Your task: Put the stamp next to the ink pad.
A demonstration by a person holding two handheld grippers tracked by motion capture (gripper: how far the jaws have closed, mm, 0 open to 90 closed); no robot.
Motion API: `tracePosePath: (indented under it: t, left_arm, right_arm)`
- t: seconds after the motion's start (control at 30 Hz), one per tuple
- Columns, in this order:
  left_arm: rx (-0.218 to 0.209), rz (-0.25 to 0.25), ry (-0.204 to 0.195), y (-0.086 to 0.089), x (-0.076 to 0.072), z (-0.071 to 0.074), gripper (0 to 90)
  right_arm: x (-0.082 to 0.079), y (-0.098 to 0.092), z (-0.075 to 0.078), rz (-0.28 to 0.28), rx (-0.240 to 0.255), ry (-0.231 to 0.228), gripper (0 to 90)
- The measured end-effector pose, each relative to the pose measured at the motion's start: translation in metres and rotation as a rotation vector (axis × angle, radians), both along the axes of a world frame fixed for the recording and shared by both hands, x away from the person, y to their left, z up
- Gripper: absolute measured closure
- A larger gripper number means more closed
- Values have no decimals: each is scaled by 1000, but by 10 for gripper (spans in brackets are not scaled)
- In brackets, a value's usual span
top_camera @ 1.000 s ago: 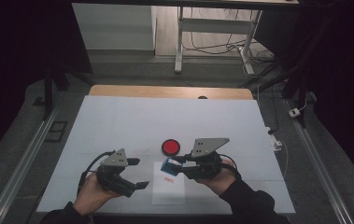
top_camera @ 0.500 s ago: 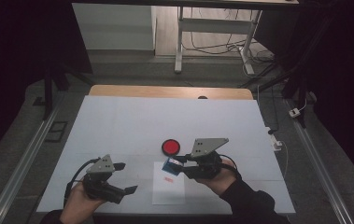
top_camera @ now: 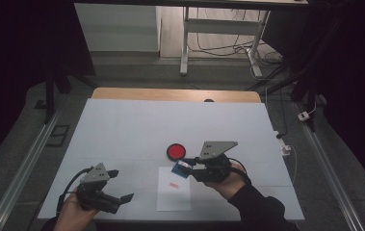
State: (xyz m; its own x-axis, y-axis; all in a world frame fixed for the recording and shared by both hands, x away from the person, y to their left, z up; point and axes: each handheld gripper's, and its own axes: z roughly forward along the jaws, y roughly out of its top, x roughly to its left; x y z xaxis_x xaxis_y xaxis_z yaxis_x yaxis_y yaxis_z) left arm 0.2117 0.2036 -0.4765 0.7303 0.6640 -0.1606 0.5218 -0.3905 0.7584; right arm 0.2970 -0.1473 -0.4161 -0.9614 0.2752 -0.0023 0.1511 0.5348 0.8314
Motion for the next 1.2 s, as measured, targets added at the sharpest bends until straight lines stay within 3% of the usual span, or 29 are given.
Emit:
tracePosePath:
  t: [0.67, 1.2]
  left_arm:
    - [33, 94, -13, 22, -13, -3, 9]
    - [52, 103, -2, 24, -14, -3, 11]
  right_arm:
    - [15, -17, -7, -108, -39, -1, 694]
    - [33, -39, -14, -205, -97, -9, 694]
